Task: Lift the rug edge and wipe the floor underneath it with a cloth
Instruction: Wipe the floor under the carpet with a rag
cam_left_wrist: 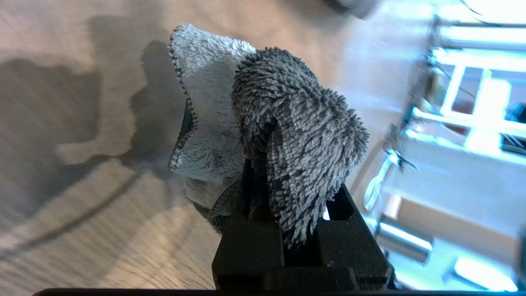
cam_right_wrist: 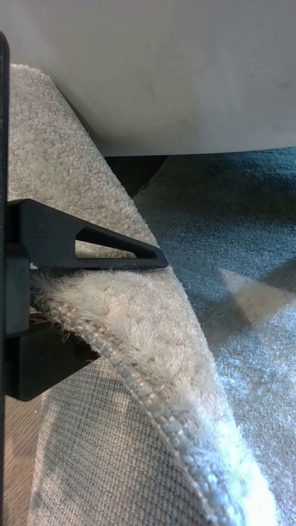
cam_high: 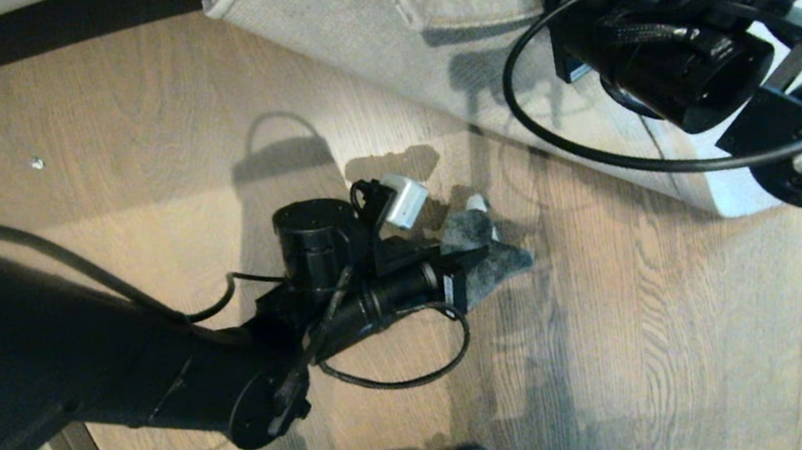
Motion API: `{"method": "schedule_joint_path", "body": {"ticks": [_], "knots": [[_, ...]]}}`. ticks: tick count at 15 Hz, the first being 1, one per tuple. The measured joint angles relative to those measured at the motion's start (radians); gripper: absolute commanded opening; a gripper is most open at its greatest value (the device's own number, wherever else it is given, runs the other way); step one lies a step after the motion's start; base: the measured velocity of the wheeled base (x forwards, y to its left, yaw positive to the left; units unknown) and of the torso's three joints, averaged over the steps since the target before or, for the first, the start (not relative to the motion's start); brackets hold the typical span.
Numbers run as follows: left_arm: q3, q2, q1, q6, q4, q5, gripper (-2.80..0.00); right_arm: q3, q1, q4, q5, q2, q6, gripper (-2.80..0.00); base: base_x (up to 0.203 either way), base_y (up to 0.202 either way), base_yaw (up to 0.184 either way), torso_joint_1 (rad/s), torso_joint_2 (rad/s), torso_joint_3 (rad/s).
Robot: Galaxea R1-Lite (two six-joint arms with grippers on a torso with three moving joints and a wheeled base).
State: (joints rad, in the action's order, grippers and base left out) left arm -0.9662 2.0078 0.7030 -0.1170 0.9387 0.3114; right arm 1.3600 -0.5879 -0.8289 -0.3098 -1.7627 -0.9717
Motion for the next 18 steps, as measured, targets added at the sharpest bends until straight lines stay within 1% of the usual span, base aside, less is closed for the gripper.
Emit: {"method": "schedule_joint_path", "body": {"ticks": [2,4,7,10,12,14,16,18], "knots": [[-0.031,0.028,-0.028,-0.011,0.042,-0.031,-2.80,0.001,0.000,0.000,0.000,-0.004,0.000,-2.80,0.000,0.000,0.000,0.000,0.00,0.000],[-0.061,0.044,-0.071,-0.013,0.074,-0.041,-2.80,0.001,-0.001,0.000,0.000,-0.006,0.000,-2.80,0.000,0.000,0.000,0.000,0.00,0.000],[-0.079,0.034,-0.131,-0.013,0.076,-0.042,-2.80,0.001,-0.001,-0.002,0.000,-0.015,0.000,-2.80,0.000,0.000,0.000,0.000,0.00,0.000],[-0.066,-0.016,-0.200,-0.010,0.078,-0.051,-2.80,0.001,-0.001,-0.002,0.000,-0.019,0.000,-2.80,0.000,0.000,0.000,0.000,0.00,0.000],[-0.017,-0.065,-0.260,-0.010,0.087,-0.058,-2.80,0.001,-0.001,-0.002,0.000,-0.020,0.000,-2.80,0.000,0.000,0.000,0.000,0.00,0.000],[0.067,-0.126,-0.311,-0.010,0.099,-0.052,-2.80,0.000,-0.001,-0.002,0.000,-0.019,0.000,-2.80,0.000,0.000,0.000,0.000,0.00,0.000],[0.171,-0.190,-0.339,-0.010,0.109,-0.048,-2.80,-0.001,-0.001,-0.002,0.000,-0.019,0.000,-2.80,0.000,0.000,0.000,0.000,0.00,0.000],[0.298,-0.251,-0.344,-0.008,0.115,-0.047,-2.80,-0.001,-0.001,-0.001,0.000,-0.019,0.000,-2.80,0.000,0.000,0.000,0.000,0.00,0.000]]}}
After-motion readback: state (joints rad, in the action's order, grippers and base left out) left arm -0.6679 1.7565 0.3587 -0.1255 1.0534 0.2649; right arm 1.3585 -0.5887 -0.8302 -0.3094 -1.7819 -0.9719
